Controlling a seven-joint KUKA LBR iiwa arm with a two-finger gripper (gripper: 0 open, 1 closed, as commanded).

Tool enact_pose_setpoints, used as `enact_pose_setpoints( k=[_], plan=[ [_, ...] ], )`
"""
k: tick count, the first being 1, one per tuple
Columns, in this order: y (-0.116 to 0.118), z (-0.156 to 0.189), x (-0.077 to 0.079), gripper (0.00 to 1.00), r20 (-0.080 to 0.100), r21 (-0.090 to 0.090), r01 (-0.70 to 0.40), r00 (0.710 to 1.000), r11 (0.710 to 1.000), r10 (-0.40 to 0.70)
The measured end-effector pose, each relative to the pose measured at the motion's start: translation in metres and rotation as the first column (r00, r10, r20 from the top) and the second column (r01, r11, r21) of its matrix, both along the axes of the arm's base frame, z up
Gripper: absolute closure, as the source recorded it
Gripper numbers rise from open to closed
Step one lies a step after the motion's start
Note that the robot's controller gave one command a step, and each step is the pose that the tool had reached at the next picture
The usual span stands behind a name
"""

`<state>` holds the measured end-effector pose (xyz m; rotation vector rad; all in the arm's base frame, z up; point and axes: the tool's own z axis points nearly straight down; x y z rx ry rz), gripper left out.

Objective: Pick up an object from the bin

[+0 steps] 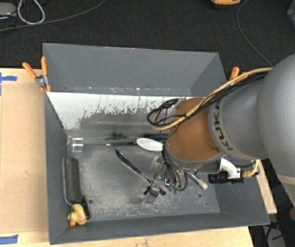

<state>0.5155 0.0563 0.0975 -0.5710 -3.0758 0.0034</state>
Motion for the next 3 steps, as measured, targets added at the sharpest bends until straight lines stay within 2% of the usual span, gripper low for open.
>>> enact_pose_setpoints(
  k=[1,2,3],
  plan=[
    [0.017,-0.030,0.031,0.00,0.021,0.002,0.104,0.994,0.995,-0.104],
    [0.015,-0.028,0.000,1.00,0.005,0.000,0.103,0.995,0.995,-0.103],
    [0.015,-0.028,0.000,1.00,0.005,0.000,0.103,0.995,0.995,-0.103]
  ],
)
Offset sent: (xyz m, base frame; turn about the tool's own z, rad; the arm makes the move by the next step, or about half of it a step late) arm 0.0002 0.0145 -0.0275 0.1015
